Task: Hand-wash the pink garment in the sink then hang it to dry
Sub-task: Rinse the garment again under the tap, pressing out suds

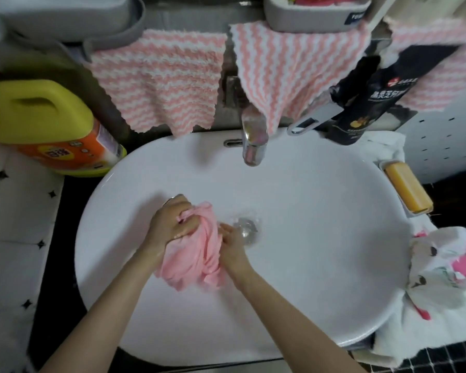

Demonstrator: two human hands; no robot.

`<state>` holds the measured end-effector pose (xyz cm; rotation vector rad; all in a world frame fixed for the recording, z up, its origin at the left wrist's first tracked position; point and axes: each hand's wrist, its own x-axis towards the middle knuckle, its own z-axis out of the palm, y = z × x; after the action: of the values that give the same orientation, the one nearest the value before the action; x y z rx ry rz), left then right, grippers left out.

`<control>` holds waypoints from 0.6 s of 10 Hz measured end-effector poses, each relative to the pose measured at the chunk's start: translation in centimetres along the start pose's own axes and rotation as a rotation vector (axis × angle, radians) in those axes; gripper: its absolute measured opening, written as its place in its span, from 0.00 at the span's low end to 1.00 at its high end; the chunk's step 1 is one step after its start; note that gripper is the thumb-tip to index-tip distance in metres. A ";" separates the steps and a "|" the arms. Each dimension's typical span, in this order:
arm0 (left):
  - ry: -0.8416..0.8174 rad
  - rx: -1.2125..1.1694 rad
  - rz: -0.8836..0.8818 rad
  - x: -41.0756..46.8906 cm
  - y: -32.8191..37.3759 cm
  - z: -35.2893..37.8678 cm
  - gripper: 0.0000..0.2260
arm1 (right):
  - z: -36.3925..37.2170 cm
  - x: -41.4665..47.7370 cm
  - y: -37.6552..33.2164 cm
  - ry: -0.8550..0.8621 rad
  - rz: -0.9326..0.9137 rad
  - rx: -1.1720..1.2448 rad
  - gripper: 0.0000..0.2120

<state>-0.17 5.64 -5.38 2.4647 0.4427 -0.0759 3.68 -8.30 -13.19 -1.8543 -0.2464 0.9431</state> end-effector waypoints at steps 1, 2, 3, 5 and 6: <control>-0.169 -0.022 -0.068 -0.2 -2.1 2.3 0.16 | 1.2 -2.6 -1.4 -0.113 0.038 -0.219 0.10; -0.321 0.075 -0.097 -0.8 -1.3 3.3 0.20 | -0.1 -3.8 -1.2 -0.331 -0.045 -0.181 0.05; -0.484 0.250 -0.099 -1.8 -1.2 4.0 0.18 | -3.1 -4.1 0.1 -0.386 0.106 0.083 0.06; -0.642 0.409 0.004 -2.9 -1.1 5.9 0.27 | -6.4 -1.6 3.1 0.254 0.206 -0.498 0.18; -0.674 0.494 -0.017 -2.6 -0.9 6.3 0.23 | -5.9 -0.2 3.4 0.116 0.175 -0.788 0.21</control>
<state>-2.59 1.77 -10.54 2.6886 0.1523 -1.0983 6.85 -14.05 -14.77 -2.6794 -0.4324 0.9211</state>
